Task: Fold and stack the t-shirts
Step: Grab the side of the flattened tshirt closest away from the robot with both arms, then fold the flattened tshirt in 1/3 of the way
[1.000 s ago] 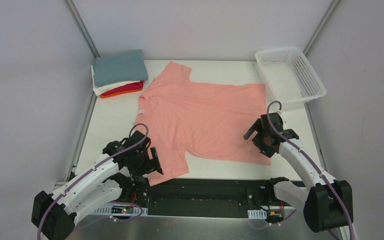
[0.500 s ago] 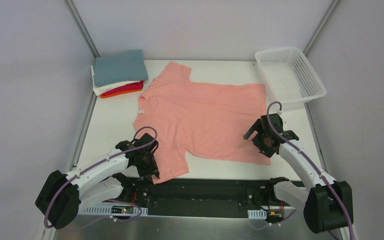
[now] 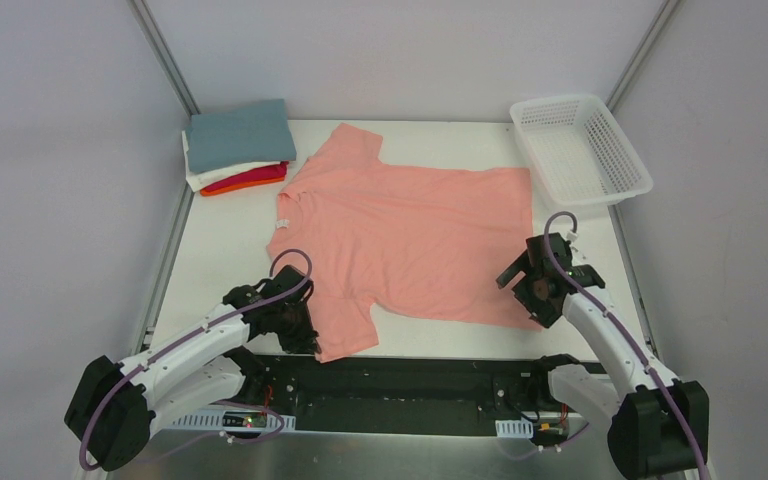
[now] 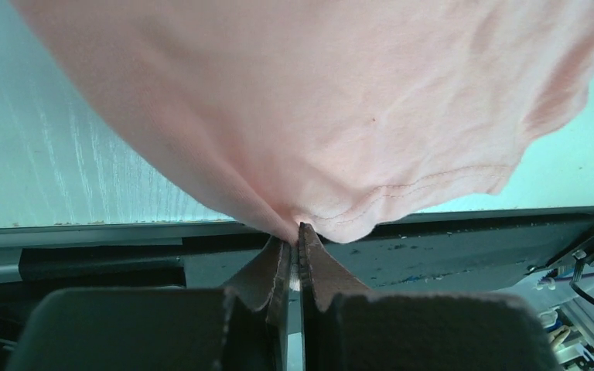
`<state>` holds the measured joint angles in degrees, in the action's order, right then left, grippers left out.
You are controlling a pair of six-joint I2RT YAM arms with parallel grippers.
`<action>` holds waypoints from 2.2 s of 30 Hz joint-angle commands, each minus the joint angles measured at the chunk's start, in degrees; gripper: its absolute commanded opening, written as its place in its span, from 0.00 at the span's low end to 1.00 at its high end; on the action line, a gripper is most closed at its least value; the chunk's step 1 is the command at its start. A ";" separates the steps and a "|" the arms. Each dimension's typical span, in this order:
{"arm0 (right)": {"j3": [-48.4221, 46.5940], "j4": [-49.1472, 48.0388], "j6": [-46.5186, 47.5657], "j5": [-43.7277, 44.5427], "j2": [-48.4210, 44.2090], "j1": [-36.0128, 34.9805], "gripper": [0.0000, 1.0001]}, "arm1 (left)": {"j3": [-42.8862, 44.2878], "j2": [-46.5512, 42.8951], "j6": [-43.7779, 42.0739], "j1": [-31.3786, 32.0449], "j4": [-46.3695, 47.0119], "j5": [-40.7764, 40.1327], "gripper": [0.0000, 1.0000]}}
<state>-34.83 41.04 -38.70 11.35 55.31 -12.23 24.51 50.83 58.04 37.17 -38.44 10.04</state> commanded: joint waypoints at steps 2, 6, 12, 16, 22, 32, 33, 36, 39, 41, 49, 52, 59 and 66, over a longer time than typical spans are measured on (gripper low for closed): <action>-0.22 12.41 -10.18 8.35 -7.43 2.19 1.00 | 1.74 -1.04 -2.08 0.36 0.55 0.89 0.00; 2.44 12.55 -13.49 9.31 -8.92 2.59 0.99 | 2.39 -0.55 -3.57 0.41 0.55 0.87 0.00; 8.15 0.73 -15.49 4.42 -5.40 2.71 0.88 | 3.95 -0.91 -5.55 0.41 0.42 1.31 0.00; 10.14 -2.42 -15.62 4.66 -2.98 2.59 0.80 | 3.97 -2.88 -5.55 0.31 0.38 1.99 0.00; 12.67 -6.41 -14.79 5.78 -2.91 2.72 0.57 | 4.37 -5.89 -5.30 0.27 -1.84 2.46 0.00; 10.53 -1.59 -12.18 5.62 -6.18 2.67 0.00 | 6.87 -7.56 -4.14 0.27 -9.99 1.73 0.00; 10.26 -0.76 -12.07 5.33 -6.86 2.74 0.00 | 6.63 -8.08 -3.69 0.27 -10.51 2.34 0.00; 8.16 4.17 -11.68 6.00 -8.85 2.70 0.00 | 6.00 -10.33 -2.41 0.27 -13.54 3.98 0.00; 4.67 10.62 -10.63 6.61 -11.28 2.70 0.00 | 5.89 -14.18 -0.48 0.28 -17.78 4.45 0.00; 3.98 11.79 -10.93 5.48 -13.07 2.74 0.00 | 5.08 -17.14 0.89 0.27 -19.00 5.58 0.00; 2.01 14.57 -10.13 1.97 -13.60 2.73 0.00 | 5.22 -21.58 2.51 0.32 -21.38 7.96 0.00; 2.31 14.00 -10.01 1.93 -15.28 2.73 0.00 | 6.57 -19.68 1.43 0.26 -20.80 5.70 0.00; 2.12 8.50 -7.68 -0.62 -11.68 2.70 0.00 | 9.73 -8.15 -3.89 0.27 -5.10 2.52 0.00; -2.78 2.18 -4.69 -0.32 -5.44 2.67 0.00 | 19.12 4.64 -10.94 -1.24 3.59 -1.60 0.00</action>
<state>-32.67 47.86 -45.89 11.20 47.62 -9.72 38.48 52.58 52.47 37.04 -42.46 12.16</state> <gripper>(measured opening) 0.020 0.010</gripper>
